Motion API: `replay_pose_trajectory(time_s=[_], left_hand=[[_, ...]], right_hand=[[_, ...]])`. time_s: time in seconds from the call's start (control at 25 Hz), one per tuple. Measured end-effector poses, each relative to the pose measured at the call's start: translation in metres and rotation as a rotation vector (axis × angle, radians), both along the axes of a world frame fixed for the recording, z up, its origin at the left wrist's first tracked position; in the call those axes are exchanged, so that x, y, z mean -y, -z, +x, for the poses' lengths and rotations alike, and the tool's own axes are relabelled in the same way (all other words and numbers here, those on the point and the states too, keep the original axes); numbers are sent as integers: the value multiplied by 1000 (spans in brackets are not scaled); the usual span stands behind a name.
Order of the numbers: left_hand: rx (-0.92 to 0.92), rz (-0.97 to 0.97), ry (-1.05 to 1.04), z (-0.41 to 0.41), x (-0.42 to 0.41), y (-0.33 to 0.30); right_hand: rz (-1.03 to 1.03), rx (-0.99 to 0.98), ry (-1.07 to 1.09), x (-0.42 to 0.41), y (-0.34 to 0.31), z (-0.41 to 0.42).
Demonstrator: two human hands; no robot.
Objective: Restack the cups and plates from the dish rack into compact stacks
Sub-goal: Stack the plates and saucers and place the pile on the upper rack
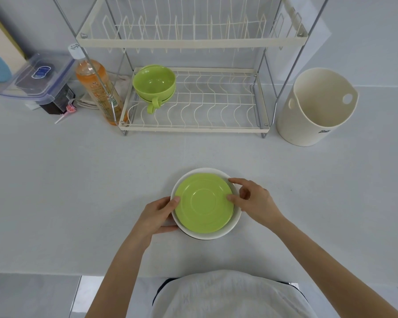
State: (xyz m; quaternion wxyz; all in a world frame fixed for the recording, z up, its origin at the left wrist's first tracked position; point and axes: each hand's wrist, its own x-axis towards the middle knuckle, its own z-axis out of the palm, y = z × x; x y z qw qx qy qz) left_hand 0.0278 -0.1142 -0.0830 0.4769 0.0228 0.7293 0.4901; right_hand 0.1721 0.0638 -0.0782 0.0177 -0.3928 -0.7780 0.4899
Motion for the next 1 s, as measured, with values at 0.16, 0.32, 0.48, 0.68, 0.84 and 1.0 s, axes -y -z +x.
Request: replay_pose_trajectory(time_s=[0.16, 0.32, 0.48, 0.68, 0.84, 1.0], left_hand=[[42, 18, 18, -1, 2, 0], [48, 27, 39, -3, 1, 0], [48, 5, 56, -4, -3, -1], [41, -23, 39, -1, -8, -6], [5, 15, 56, -3, -15, -16], [-71, 85, 70, -11, -29, -41]], right_hand=[[8, 28, 74, 2, 3, 2], [-319, 48, 148, 7, 0, 3], [-488, 45, 182, 12, 0, 4], [-483, 33, 226, 10, 0, 3], [-412, 21, 212, 4, -9, 4], [-296, -38, 194, -12, -39, 0]])
